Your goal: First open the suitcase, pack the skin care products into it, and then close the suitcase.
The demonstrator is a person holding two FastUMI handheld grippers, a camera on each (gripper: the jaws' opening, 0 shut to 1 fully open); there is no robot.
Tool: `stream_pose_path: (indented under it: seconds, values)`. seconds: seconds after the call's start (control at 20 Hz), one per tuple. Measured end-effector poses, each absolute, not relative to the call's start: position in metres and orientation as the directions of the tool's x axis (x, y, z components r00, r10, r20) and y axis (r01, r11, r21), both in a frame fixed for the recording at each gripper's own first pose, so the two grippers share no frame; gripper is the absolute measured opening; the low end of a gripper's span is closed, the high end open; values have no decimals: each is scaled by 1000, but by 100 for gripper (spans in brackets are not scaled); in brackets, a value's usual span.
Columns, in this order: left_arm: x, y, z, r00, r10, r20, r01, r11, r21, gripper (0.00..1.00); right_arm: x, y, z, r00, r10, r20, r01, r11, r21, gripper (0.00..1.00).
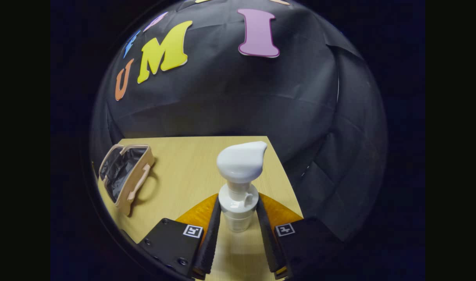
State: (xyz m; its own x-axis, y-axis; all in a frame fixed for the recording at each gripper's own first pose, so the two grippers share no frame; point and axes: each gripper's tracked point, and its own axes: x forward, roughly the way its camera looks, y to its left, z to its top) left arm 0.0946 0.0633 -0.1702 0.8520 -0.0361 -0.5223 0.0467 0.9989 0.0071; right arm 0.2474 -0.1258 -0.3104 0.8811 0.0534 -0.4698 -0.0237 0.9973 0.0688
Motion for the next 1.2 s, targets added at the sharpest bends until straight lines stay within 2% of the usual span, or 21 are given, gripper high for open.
stream_pose_path:
  seconds: [0.1, 0.25, 0.5, 0.55, 0.7, 0.8, 0.9, 0.95, 1.1, 1.15, 1.2]
  values:
    - [132, 111, -198, 802, -10, -597, 1, 1000, -15, 42, 207, -109, -281, 892, 71, -447, -46, 997, 66, 50]
    - [177, 125, -255, 732, -12, -681, 14, 1000, -3, 42, 162, -77, -247, 895, 119, -430, -81, 991, 106, 50]
    - [194, 120, -313, 627, -23, -779, 0, 1000, -29, 42, 125, -33, -229, 891, 141, -432, -112, 989, 93, 50]
    - [193, 119, -317, 614, -22, -789, -2, 1000, -29, 46, 121, -26, -229, 885, 151, -440, -113, 987, 112, 50]
    - [208, 118, -313, 632, -16, -775, 20, 1000, -4, 37, 110, -8, -229, 876, 170, -451, -133, 985, 112, 50]
    - [215, 119, -317, 631, -9, -776, 39, 999, 20, 46, 107, 1, -231, 870, 179, -460, -160, 984, 81, 50]
    - [216, 127, -328, 607, 23, -794, 22, 999, 46, 37, 108, 8, -232, 863, 189, -469, -174, 982, 76, 50]
    - [216, 130, -335, 594, 29, -804, 4, 999, 39, 42, 110, 11, -232, 860, 190, -473, -172, 982, 83, 50]
    - [217, 130, -333, 606, 22, -795, -13, 1000, 19, 42, 114, 26, -230, 848, 214, -484, -184, 977, 109, 50]
    - [216, 130, -333, 606, 17, -796, -18, 1000, 7, 46, 116, 33, -227, 849, 221, -480, -195, 975, 104, 50]
    - [216, 129, -333, 611, 4, -792, -15, 1000, -6, 46, 118, 40, -223, 850, 228, -475, -206, 974, 98, 50]
